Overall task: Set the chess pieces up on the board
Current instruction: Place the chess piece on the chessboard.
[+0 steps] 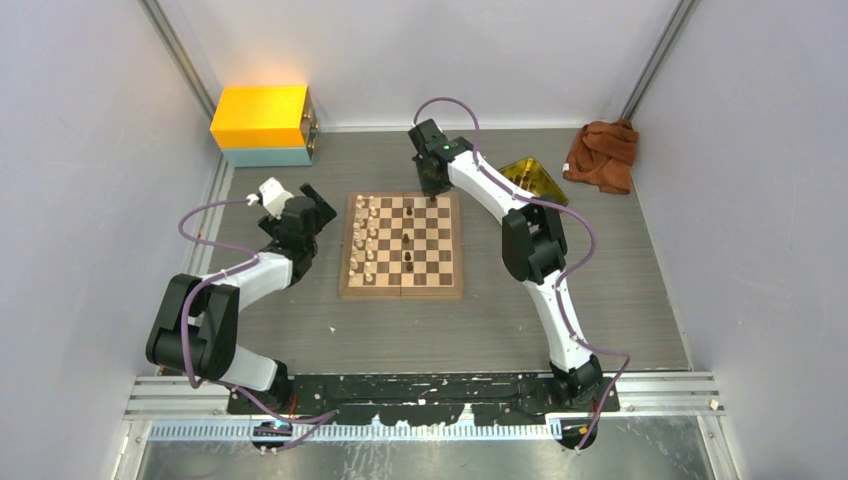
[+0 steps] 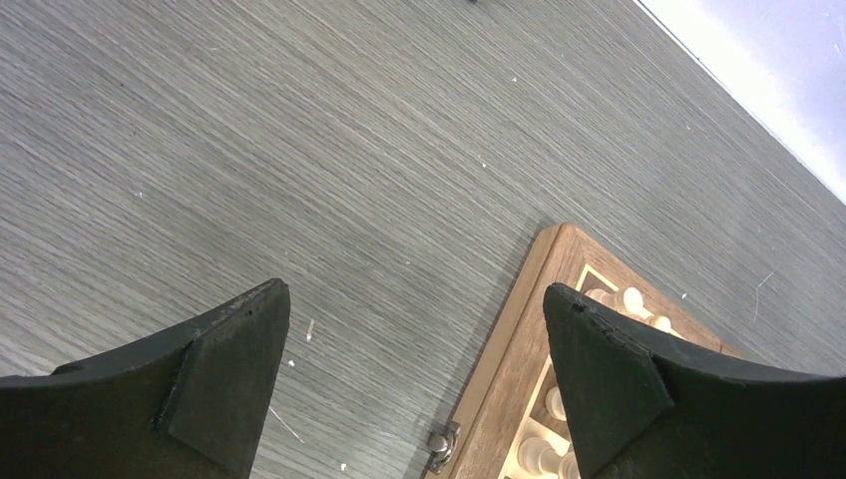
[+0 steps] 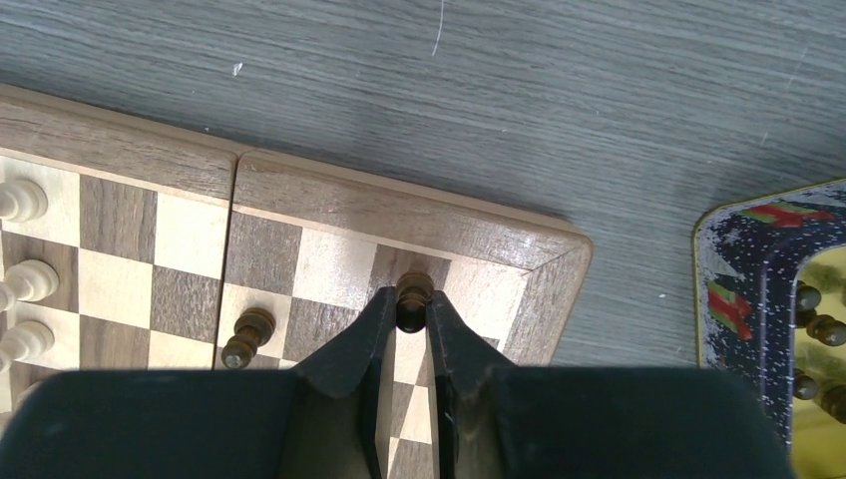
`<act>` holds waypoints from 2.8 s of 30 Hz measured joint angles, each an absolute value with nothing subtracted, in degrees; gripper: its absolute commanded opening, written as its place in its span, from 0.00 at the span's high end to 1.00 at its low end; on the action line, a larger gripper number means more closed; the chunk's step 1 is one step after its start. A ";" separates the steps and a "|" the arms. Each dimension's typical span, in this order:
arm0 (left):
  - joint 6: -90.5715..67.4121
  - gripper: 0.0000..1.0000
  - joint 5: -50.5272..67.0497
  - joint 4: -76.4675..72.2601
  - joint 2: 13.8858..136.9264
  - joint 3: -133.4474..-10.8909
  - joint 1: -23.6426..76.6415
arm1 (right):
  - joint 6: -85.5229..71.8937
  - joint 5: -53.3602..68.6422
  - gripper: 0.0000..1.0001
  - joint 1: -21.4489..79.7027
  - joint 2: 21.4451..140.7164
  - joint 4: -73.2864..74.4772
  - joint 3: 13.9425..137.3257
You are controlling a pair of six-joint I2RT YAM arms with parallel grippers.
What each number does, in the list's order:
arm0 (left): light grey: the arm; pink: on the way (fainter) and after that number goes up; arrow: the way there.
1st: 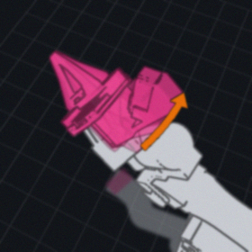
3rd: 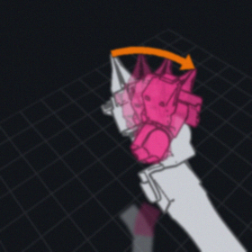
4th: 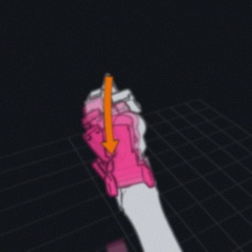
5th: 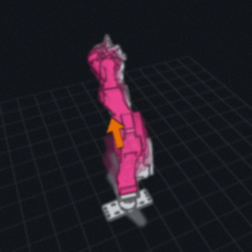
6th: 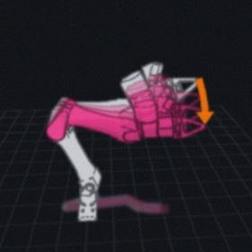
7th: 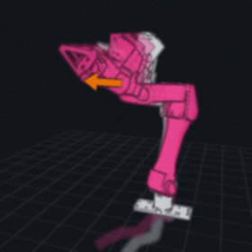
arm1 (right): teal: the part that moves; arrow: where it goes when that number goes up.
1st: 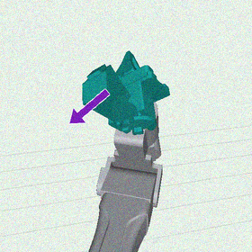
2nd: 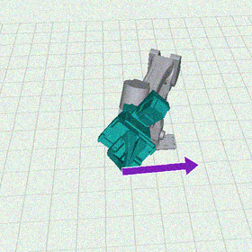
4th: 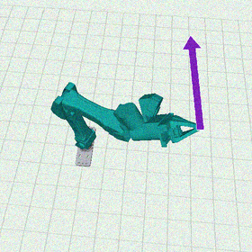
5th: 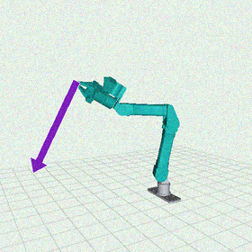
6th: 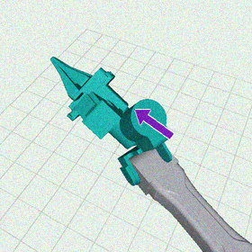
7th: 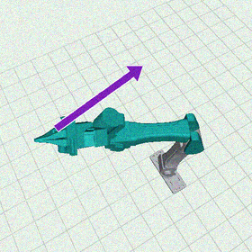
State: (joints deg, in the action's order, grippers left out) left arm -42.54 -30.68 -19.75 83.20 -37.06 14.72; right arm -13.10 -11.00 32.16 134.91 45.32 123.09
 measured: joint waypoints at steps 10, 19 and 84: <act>-41.52 0.02 -31.07 -19.73 83.20 -37.28 15.16 | -13.89 -9.30 0.90 32.14 134.91 45.04 122.83; -41.52 0.02 -31.46 -19.75 83.20 -37.28 15.27 | -13.91 -8.93 0.87 32.12 134.91 44.66 122.04; -41.54 0.02 -31.92 -19.75 83.20 -37.28 16.14 | -10.63 -9.10 0.65 35.14 130.98 44.23 120.42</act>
State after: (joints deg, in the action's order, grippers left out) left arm -41.54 -31.92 -19.75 83.20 -37.28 16.14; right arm -10.63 -9.10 35.14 130.98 44.23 120.42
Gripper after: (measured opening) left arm 0.981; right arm 0.351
